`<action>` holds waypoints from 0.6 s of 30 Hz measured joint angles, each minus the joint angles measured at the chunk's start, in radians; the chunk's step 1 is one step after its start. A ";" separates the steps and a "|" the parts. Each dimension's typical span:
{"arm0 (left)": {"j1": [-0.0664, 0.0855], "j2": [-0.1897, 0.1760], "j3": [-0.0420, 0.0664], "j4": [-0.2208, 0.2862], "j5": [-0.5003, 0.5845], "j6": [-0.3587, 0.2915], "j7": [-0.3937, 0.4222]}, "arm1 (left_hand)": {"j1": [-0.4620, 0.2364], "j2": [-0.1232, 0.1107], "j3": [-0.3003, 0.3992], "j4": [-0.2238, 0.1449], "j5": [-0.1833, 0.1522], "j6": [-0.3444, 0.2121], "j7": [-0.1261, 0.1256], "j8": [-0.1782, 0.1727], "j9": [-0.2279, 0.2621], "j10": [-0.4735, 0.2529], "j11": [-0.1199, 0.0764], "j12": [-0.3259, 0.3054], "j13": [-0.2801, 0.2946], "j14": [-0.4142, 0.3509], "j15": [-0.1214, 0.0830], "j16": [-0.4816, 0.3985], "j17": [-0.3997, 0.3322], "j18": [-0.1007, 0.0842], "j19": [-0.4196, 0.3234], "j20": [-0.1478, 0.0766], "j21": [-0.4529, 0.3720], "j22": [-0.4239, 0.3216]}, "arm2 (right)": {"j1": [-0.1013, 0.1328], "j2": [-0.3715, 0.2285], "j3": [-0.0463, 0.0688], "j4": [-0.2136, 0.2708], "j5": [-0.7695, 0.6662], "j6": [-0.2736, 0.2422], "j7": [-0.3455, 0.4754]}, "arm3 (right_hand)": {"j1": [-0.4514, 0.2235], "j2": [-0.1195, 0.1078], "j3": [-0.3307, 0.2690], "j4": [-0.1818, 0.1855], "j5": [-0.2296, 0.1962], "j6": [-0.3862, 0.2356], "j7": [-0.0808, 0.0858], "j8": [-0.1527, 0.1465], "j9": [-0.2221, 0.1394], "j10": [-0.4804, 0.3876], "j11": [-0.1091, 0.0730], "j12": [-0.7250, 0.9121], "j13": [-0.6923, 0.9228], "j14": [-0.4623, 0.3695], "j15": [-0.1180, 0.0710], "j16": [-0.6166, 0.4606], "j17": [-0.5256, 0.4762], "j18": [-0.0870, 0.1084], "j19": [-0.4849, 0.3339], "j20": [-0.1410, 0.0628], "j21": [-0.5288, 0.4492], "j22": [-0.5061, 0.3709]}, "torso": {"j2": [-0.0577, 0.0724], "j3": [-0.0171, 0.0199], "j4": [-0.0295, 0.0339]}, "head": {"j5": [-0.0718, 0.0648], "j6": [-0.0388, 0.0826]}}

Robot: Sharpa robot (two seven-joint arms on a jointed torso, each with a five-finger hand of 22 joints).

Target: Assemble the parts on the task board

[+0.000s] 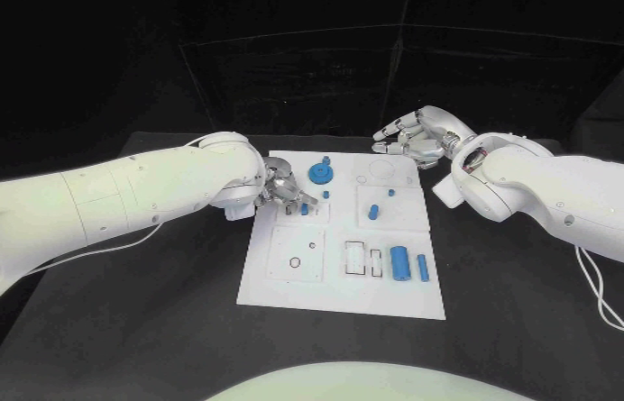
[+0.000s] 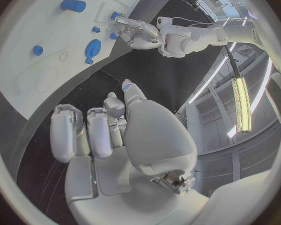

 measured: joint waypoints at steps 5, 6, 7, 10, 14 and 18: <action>0.014 -0.021 0.047 0.025 0.006 0.006 0.002 | 0.059 0.016 -0.037 -0.010 0.000 -0.023 0.008 -0.006 -0.001 -0.041 0.007 -0.050 -0.070 0.000 0.000 0.000 0.000 0.000 -0.011 0.000 -0.024 -0.040 | 0.000 0.000 0.000 -0.003 0.000 0.000 0.000 | 0.000 0.000 0.000 0.000 0.000 0.000 0.000 0.000 0.000 0.000 0.000 0.000 -0.001 0.000 0.000 0.000 0.000 0.000 0.000 0.000 0.000 0.000 | 0.000 -0.0004 0.0006 | 0.000 0.005; 0.020 -0.025 0.056 0.028 0.007 0.007 0.003 | 0.064 0.018 -0.042 -0.011 0.000 -0.030 0.011 -0.010 -0.003 -0.046 0.009 -0.055 -0.078 0.000 0.000 0.000 0.000 0.000 -0.012 0.001 -0.027 -0.045 | 0.000 0.000 0.000 -0.004 0.000 0.000 0.000 | 0.000 0.000 0.000 0.000 0.000 0.000 0.000 0.000 0.000 0.000 0.000 0.000 -0.001 0.000 0.000 0.000 0.000 0.000 0.000 0.000 0.000 0.000 | 0.000 -0.0004 0.0006 | 0.000 0.005; 0.029 -0.030 0.064 0.030 0.009 0.009 0.004 | 0.072 0.018 -0.048 -0.012 0.000 -0.039 0.015 -0.016 -0.005 -0.049 0.013 -0.059 -0.083 0.000 0.000 0.000 0.000 0.000 -0.012 0.001 -0.029 -0.048 | 0.000 0.000 0.000 -0.005 0.000 0.000 0.000 | 0.000 0.000 0.000 0.000 0.000 0.000 0.000 0.000 0.000 0.000 0.000 0.000 -0.001 0.000 0.000 0.000 0.000 0.000 0.000 0.000 0.000 0.000 | 0.000 -0.0003 0.0006 | 0.000 0.006; 0.056 -0.035 0.077 0.015 0.013 0.023 0.006 | 0.099 0.027 -0.064 -0.019 0.000 -0.075 0.028 -0.042 -0.019 -0.060 0.024 -0.064 -0.096 0.001 0.005 0.000 0.000 0.000 -0.019 0.008 -0.036 -0.059 | 0.000 0.001 0.000 -0.006 0.000 0.000 0.000 | 0.000 0.000 0.000 0.000 0.000 0.000 0.000 0.000 0.000 0.000 0.000 0.000 -0.001 0.000 0.000 0.000 0.000 0.000 0.000 0.000 0.000 0.000 | 0.000 0.0001 0.0009 | 0.002 0.009; 0.087 -0.016 0.087 -0.055 0.015 0.050 0.008 | 0.125 0.036 -0.095 -0.018 -0.001 -0.108 0.053 -0.090 -0.050 -0.072 0.036 -0.067 -0.108 0.000 0.022 0.000 0.000 0.000 -0.028 0.018 -0.041 -0.066 | 0.000 0.003 0.000 -0.008 0.000 0.000 0.000 | 0.000 0.000 0.000 0.000 0.000 0.000 0.000 0.000 0.000 0.000 0.000 0.000 -0.001 0.000 0.000 0.000 0.000 0.000 0.000 0.000 0.000 0.000 | 0.000 0.0012 0.0012 | 0.005 0.013; 0.099 0.026 0.088 -0.140 0.016 0.090 0.008 | 0.132 0.044 -0.105 -0.015 -0.001 -0.110 0.055 -0.105 -0.064 -0.072 0.043 -0.067 -0.108 0.000 0.029 0.000 0.000 0.000 -0.023 0.023 -0.041 -0.066 | 0.000 0.007 0.000 -0.009 0.000 0.000 -0.001 | 0.000 0.000 0.000 0.000 0.000 0.000 0.000 0.000 0.000 0.000 0.000 0.000 -0.002 0.000 0.000 0.000 0.000 0.000 0.000 0.000 0.000 0.000 | 0.000 0.0012 0.0001 | 0.010 0.017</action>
